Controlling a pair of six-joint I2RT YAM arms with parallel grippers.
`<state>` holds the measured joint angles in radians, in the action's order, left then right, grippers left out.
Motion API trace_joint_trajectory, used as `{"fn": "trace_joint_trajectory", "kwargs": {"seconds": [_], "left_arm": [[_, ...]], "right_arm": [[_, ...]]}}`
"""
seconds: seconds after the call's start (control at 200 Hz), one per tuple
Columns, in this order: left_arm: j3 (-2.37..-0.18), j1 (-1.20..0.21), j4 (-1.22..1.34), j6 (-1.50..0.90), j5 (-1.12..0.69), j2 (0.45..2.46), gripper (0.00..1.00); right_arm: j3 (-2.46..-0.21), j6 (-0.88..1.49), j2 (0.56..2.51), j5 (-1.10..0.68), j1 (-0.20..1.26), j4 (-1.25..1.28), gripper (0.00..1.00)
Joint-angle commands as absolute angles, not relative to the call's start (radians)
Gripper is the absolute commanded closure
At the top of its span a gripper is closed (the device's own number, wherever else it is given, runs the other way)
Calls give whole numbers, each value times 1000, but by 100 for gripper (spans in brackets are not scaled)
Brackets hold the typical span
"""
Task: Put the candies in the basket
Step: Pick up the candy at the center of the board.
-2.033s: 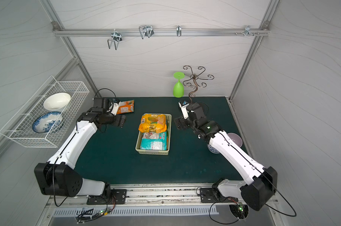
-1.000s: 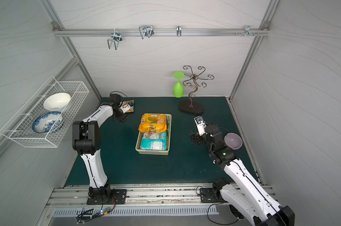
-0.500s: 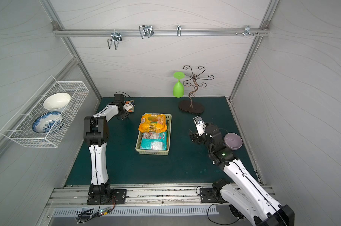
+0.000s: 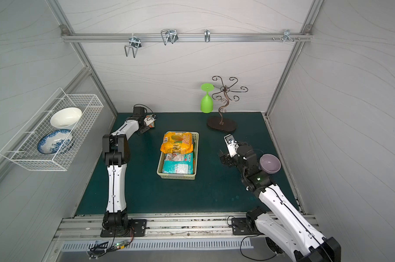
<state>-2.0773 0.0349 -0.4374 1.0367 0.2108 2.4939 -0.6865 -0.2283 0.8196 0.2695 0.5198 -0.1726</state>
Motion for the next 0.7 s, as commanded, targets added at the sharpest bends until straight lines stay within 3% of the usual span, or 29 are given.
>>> {"fn": "trace_joint_trajectory", "kwargs": {"seconds": [0.0,0.06,0.695], "left_arm": [[-2118,43,-476,1070,199,2530,79],[-2124,43,-491,1062,199,2526,100],[-1850,37,-570,881,153,2122,100]], "right_arm": [[-678,-233,799,272,527,-149,1],[-676,-235,803,290,528,-148,1],[-681,-229,776,284,527,-150,1]]}}
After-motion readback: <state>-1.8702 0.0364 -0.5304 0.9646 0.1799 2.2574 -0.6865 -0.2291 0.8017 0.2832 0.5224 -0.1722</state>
